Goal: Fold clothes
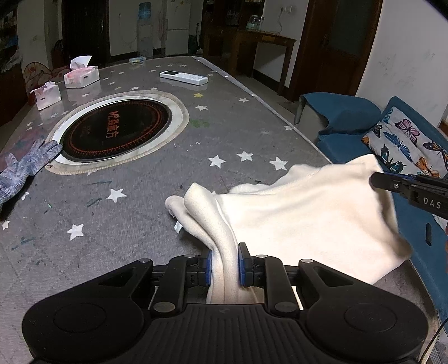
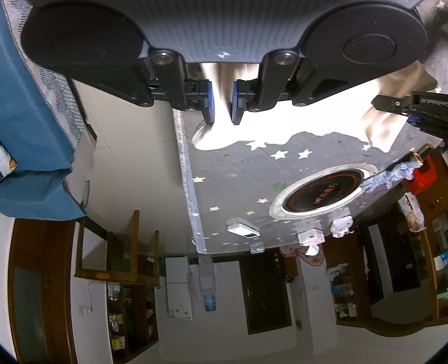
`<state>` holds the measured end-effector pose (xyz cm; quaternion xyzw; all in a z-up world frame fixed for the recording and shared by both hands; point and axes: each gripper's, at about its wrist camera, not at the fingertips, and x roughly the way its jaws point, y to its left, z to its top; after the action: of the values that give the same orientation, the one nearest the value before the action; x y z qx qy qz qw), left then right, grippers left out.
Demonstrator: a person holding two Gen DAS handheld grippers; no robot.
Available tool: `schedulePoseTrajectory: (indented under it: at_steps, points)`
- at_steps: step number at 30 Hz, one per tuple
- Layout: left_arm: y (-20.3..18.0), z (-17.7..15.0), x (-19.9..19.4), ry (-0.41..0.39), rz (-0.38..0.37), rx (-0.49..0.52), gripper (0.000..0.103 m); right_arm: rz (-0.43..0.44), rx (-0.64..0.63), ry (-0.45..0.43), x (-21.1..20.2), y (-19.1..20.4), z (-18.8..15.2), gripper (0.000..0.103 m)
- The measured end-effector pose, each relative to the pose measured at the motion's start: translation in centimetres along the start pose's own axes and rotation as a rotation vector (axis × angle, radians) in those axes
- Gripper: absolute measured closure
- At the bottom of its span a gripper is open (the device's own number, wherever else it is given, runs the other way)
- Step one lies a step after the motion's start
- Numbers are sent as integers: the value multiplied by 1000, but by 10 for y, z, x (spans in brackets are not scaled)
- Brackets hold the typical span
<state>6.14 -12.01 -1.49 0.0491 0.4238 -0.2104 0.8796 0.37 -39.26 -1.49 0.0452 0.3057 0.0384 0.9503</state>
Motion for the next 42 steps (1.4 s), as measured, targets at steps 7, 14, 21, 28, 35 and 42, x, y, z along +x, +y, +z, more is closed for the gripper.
schedulePoseTrajectory:
  at_steps: [7,14,21,28,35,42]
  points:
    - [1,-1,4,9,12,-1,79,-8,-1,16,-4,-7,-3,92]
    - [0,-2,6,11,31,3,76,75,-77,46,-17,12,-16,92]
    - [-1,-3,7,10,49,11,73,101,-115,108,-15,20,-40,92]
    - [1,-4,7,8,66,15,69,93,-114,123,-16,13,-47,92]
    - [2,-5,7,8,70,16,66,88,-137,139,-16,12,-41,92]
    - [5,-5,9,11,78,13,60,116,-123,123,-3,14,-14,91]
